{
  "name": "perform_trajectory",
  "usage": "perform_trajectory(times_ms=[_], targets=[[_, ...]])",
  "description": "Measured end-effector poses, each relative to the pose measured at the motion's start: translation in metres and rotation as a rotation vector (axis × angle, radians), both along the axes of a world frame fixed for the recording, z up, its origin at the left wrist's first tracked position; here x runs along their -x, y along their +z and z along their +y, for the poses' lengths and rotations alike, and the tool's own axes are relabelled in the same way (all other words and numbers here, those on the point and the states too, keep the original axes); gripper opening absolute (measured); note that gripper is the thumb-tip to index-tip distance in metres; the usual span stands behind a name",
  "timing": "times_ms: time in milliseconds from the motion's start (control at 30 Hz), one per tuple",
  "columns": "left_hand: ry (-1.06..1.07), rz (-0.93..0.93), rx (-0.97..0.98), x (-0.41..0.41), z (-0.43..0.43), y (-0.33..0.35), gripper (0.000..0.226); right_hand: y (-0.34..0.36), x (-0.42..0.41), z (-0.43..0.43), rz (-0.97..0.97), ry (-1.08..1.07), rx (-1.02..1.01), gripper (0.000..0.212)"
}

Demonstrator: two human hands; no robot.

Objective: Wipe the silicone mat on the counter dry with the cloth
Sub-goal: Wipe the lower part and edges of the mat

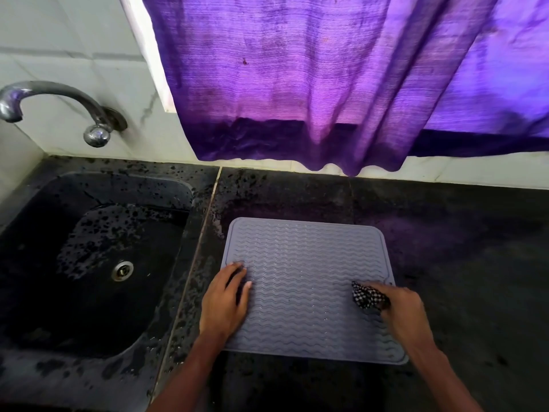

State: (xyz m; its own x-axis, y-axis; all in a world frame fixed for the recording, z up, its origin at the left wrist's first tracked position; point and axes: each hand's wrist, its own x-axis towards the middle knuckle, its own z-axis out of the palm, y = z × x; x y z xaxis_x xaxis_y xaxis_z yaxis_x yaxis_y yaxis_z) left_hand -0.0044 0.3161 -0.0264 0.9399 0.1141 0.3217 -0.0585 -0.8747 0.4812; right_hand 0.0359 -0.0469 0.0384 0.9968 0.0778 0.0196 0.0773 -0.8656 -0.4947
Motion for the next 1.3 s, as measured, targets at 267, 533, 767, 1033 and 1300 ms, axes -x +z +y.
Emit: perform_trajectory(times_ms=[267, 533, 767, 1033, 1300], targets=[[0.036, 0.025, -0.016, 0.022, 0.012, -0.006, 0.047, 0.0, 0.011, 0.021, 0.016, -0.003, -0.038, 0.072], [0.021, 0.065, 0.004, 0.026, 0.013, -0.001, 0.048, 0.004, 0.008, 0.058, -0.022, 0.1, -0.07, 0.074], [0.01, 0.042, -0.031, 0.027, 0.009, -0.005, 0.047, 0.02, 0.004, 0.08, -0.04, 0.199, -0.132, 0.079], [-0.038, 0.076, -0.115, 0.026, 0.017, -0.009, 0.045, -0.018, 0.012, 0.117, 0.027, 0.306, -0.03, 0.083], [-0.007, 0.05, -0.196, 0.024, 0.025, 0.004, 0.048, -0.015, 0.014, 0.166, 0.052, 0.303, -0.112, 0.062]])
